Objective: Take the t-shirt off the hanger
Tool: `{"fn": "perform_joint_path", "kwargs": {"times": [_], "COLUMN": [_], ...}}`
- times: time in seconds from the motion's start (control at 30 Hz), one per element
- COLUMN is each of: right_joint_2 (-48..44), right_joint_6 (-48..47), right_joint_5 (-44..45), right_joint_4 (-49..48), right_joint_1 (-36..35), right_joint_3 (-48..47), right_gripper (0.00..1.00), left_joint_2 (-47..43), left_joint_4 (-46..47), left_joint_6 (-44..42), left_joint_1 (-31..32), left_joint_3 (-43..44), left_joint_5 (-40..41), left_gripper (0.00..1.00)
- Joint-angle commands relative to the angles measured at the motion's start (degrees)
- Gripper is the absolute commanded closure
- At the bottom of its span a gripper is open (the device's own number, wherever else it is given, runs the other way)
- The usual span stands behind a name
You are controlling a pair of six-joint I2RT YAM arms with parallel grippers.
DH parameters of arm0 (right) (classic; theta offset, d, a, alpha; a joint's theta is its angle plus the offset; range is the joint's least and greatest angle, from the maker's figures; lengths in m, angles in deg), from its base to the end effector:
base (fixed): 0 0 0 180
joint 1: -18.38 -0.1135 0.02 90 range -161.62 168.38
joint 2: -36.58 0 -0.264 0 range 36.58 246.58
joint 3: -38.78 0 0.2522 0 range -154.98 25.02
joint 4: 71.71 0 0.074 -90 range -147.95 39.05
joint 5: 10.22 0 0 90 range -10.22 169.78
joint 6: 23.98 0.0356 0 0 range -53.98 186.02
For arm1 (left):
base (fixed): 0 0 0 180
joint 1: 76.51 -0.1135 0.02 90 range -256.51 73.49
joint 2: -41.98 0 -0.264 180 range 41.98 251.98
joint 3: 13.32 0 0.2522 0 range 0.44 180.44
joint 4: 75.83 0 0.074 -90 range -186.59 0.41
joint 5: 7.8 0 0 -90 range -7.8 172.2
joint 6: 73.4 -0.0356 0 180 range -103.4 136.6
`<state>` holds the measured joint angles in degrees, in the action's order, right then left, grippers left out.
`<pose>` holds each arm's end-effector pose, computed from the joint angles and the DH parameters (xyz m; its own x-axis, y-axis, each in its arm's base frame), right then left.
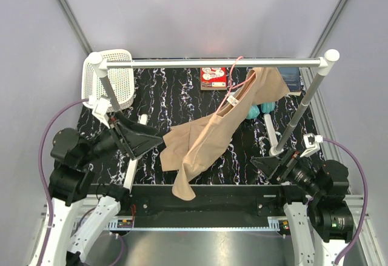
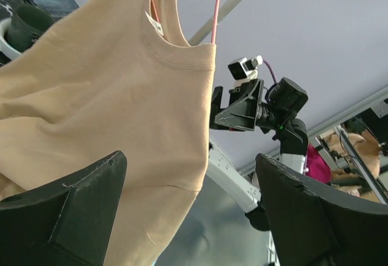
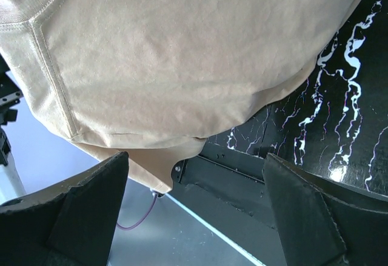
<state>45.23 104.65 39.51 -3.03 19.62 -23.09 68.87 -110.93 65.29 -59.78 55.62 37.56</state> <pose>0.0080 0.0228 0.3282 -0.5867 0.4891 -0.6454 -0.3073 0.6028 0.7363 0.0602 -0.0442 0.4138 -0.5791 -0.3840 -0.7191 0.6632 0.2911 -0.6895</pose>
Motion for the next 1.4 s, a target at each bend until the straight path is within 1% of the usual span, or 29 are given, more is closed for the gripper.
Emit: {"fn": "perform_joint_path", "kwargs": {"times": [0.0, 0.07, 0.1, 0.13, 0.17, 0.2, 0.27, 0.3, 0.33, 0.37, 0.4, 0.43, 0.47, 0.5, 0.57, 0.77, 0.93, 1.03, 1.07, 1.17, 1.2, 1.27, 1.3, 1.37], "right_joint_2": [0.4, 0.3, 0.2, 0.5, 0.5, 0.8, 0.8, 1.0, 1.0, 0.8, 0.9, 0.9, 0.8, 1.0, 1.2, 4.5, 9.1, 10.2, 10.3, 10.0, 9.7, 9.2, 9.2, 9.1], "right_joint_6": [-0.9, -0.9, -1.0, -1.0, -1.4, -1.5, -2.2, -3.0, -3.4, -4.1, -4.5, -5.0, -5.8, -6.3, -7.9, -13.0, -15.1, -15.2, -14.6, -13.5, -13.1, -12.4, -12.4, -12.4], "right_joint_5": [-1.1, -0.9, -0.9, -1.0, -1.1, -1.2, -1.0, -0.6, -0.2, -0.1, 0.3, 0.5, 0.6, 0.9, 1.8, 5.7, 6.3, 6.3, 6.0, 4.9, 4.9, 5.2, 5.2, 4.7], "right_joint_4": [-2.9, -2.9, -3.0, -3.1, -3.2, -3.1, -3.1, -2.6, -2.4, -2.2, -1.7, -1.4, -1.3, -0.9, -0.4, 0.5, -1.8, -3.6, -4.1, -6.0, -6.7, -7.0, -7.0, -6.5], "right_joint_1": [0.1, 0.1, 0.1, 0.1, 0.1, 0.1, -0.1, -0.2, -0.2, -0.2, -0.2, -0.2, -0.3, -0.3, -0.4, -0.7, -0.7, -0.7, -0.7, -0.7, -0.7, -0.7, -0.7, -0.7], "right_joint_3": [0.1, 0.3, 0.6, 0.7, 0.7, 0.5, 0.2, -0.4, -0.6, -0.9, -1.5, -1.9, -2.3, -3.2, -4.7, -9.2, -12.5, -14.1, -14.3, -13.7, -13.4, -12.5, -12.4, -12.2], "right_gripper": [0.00, 0.00, 0.00, 0.00, 0.00, 0.00, 0.00, 0.00, 0.00, 0.00, 0.00, 0.00, 0.00, 0.00, 0.00, 0.00, 0.00, 0.00, 0.00, 0.00, 0.00, 0.00, 0.00, 0.00], "left_joint_2": [4.9, 6.2, 7.3, 8.0, 9.4, 10.3, 12.9, 13.9, 14.9, 16.6, 17.3, 18.1, 19.6, 20.4, 22.6, 28.0, 31.7, 34.0, 34.4, 35.9, 36.6, 37.1, 37.4, 37.2], "left_joint_4": [3.2, 3.2, 3.3, 3.6, 3.9, 4.0, 4.1, 4.0, 3.9, 3.9, 3.9, 3.9, 3.3, 2.8, 2.3, 0.8, 0.7, 0.7, 0.7, 0.7, 0.7, 0.8, 0.7, 0.7], "left_joint_6": [-2.7, -3.8, -4.1, -4.9, -5.5, -6.3, -9.3, -10.2, -12.5, -13.5, -14.6, -16.5, -17.4, -17.9, -19.2, -21.3, -22.5, -22.9, -23.0, -23.7, -24.4, -24.9, -25.2, -25.1], "left_joint_1": [3.1, 6.8, 8.7, 13.6, 16.9, 24.1, 31.4, 38.0, 40.9, 43.5, 47.9, 49.7, 51.1, 52.9, 54.1, 57.2, 58.4, 58.8, 59.1, 59.4, 59.6, 59.7, 59.7, 59.8], "left_joint_3": [4.5, 5.6, 5.8, 5.9, 5.9, 6.2, 6.9, 7.7, 8.4, 8.9, 9.9, 10.3, 11.0, 12.1, 13.5, 17.0, 19.3, 20.4, 20.8, 22.0, 22.3, 23.0, 23.3, 23.6], "left_joint_5": [-1.9, -0.1, 3.4, 5.8, 11.2, 14.5, 21.3, 28.4, 32.0, 39.1, 42.7, 45.8, 51.7, 54.0, 58.8, 68.0, 71.8, 73.7, 74.8, 76.3, 76.5, 77.4, 77.7, 78.8], "left_gripper": [0.10, 0.11, 0.11, 0.11, 0.12, 0.12, 0.13, 0.15, 0.16, 0.17, 0.17, 0.18, 0.18, 0.20, 0.21, 0.26, 0.31, 0.37, 0.41, 0.47, 0.53, 0.57, 0.63, 0.69]}}
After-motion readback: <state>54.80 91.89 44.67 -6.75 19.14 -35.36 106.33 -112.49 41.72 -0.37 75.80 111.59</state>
